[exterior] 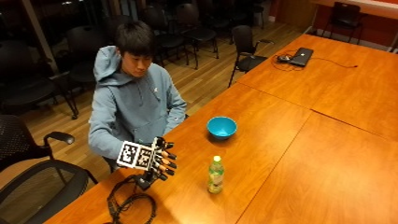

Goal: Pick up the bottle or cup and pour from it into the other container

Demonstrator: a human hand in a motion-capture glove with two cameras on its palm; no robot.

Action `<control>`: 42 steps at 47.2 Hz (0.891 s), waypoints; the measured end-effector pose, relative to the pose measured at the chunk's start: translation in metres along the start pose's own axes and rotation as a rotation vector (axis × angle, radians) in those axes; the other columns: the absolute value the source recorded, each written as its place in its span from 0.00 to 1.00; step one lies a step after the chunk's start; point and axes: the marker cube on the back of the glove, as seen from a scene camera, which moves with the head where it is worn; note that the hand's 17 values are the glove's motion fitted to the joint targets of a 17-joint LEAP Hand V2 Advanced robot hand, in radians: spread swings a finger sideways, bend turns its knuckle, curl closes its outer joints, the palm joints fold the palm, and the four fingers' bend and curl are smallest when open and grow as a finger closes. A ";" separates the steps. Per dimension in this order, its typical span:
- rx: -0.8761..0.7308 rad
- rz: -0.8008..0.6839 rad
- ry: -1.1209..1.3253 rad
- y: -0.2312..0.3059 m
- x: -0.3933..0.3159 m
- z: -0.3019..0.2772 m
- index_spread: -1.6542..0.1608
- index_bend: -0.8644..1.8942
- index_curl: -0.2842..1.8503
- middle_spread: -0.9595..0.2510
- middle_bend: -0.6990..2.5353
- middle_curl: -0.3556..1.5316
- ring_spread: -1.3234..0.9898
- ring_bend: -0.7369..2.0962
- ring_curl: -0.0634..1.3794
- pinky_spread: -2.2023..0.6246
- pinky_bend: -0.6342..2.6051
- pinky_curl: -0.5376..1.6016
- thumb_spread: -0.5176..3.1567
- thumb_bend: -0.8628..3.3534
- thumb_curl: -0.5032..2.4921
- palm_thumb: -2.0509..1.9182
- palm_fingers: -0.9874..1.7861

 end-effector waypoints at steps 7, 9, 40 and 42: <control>0.046 -0.037 -0.173 -0.031 0.014 0.019 0.73 0.35 0.22 0.83 0.28 0.36 0.62 0.44 0.25 0.87 0.41 0.39 0.39 0.20 0.32 0.71 0.41; 0.065 -0.041 -0.231 -0.040 0.017 0.026 0.73 0.35 0.22 0.84 0.28 0.36 0.62 0.44 0.25 0.87 0.41 0.39 0.39 0.20 0.32 0.71 0.40; 0.036 -0.003 -0.716 -0.165 0.003 0.164 0.70 0.36 0.21 0.82 0.27 0.36 0.63 0.44 0.25 0.87 0.45 0.39 0.36 0.20 0.30 0.70 0.37; 0.048 -0.006 -0.715 -0.169 0.000 0.168 0.70 0.36 0.22 0.82 0.27 0.36 0.63 0.45 0.25 0.87 0.44 0.39 0.36 0.20 0.30 0.70 0.37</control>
